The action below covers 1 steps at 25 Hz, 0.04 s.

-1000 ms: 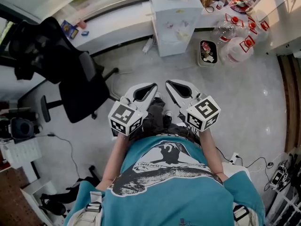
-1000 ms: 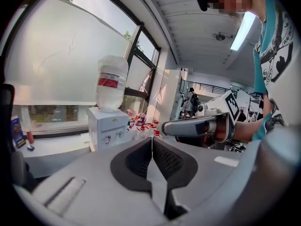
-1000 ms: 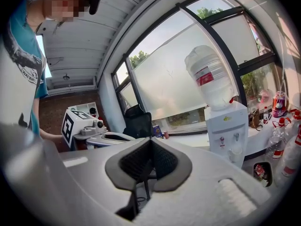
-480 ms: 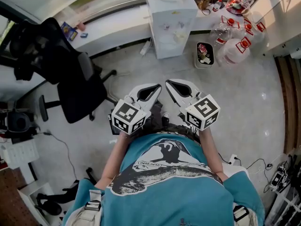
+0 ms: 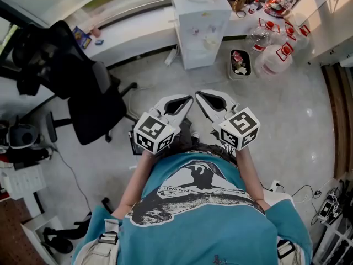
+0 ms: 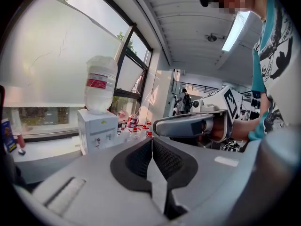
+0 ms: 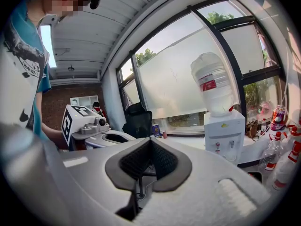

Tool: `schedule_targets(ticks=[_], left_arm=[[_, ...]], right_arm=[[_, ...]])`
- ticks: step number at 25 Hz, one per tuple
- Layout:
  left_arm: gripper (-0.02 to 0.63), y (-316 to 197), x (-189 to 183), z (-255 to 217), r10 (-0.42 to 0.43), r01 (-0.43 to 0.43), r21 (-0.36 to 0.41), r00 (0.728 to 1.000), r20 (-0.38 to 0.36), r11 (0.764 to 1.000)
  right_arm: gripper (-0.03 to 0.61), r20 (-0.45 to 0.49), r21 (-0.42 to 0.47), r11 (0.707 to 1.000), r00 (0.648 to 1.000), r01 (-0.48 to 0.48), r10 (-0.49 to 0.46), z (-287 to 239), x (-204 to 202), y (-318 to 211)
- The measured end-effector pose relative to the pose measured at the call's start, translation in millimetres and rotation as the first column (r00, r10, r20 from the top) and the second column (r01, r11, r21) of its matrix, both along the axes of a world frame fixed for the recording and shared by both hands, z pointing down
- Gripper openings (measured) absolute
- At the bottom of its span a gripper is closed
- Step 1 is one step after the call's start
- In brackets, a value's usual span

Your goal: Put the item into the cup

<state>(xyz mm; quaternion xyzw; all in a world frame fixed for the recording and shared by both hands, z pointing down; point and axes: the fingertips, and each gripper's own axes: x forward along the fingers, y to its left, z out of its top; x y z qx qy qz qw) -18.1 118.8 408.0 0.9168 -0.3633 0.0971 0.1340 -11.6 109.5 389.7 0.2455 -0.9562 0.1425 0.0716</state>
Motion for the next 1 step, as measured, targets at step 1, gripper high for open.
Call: schedule_targets(ticks=[1], left_arm=[[0.017, 0.8, 0.5, 0.2, 0.004, -0.004, 0.0, 1.0, 0.0, 1.0]], right_arm=[[0.0, -0.001, 0.002, 1.0, 1.0, -0.001, 0.001, -0.2, -0.3, 0.8]])
